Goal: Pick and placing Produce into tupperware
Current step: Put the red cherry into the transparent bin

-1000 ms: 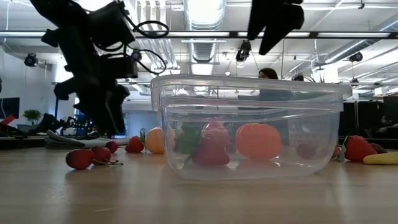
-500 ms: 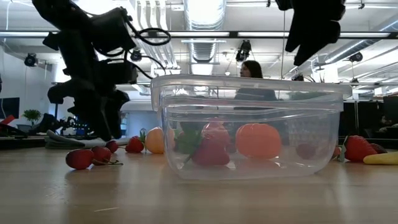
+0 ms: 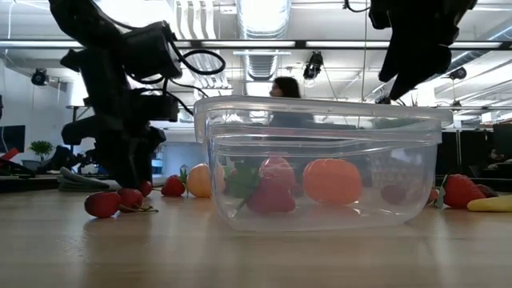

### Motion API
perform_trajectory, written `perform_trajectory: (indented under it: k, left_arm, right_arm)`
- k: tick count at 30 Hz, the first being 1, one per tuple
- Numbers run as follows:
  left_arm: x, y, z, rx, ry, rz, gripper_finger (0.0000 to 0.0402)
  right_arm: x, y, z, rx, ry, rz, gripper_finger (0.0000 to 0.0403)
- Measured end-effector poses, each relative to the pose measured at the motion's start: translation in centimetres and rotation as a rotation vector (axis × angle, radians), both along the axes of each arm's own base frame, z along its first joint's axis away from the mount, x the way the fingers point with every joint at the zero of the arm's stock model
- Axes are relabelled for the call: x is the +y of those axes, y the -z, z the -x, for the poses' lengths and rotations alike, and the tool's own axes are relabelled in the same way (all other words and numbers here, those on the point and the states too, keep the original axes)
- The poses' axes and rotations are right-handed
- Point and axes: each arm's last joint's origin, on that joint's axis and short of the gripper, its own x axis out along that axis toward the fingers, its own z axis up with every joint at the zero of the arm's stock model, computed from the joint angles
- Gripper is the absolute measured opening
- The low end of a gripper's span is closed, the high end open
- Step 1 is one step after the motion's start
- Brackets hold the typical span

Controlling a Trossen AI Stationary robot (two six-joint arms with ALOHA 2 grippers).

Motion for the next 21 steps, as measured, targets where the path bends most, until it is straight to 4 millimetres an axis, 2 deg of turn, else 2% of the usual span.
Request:
perform_trajectory:
  k: [7,21]
  left_arm:
    - [0.18,-0.02,-0.02,-0.001,-0.011,-0.002,0.0182]
    - [0.31,0.50,-0.44,0.005,-0.014,0.004,0.0094]
  right_arm:
    - [-0.03,0.48,0.09,0.012,-0.002,0.003,0.0321]
    - [-0.02,0.47,0.07,0.008,-0.005,0.004,0.0324]
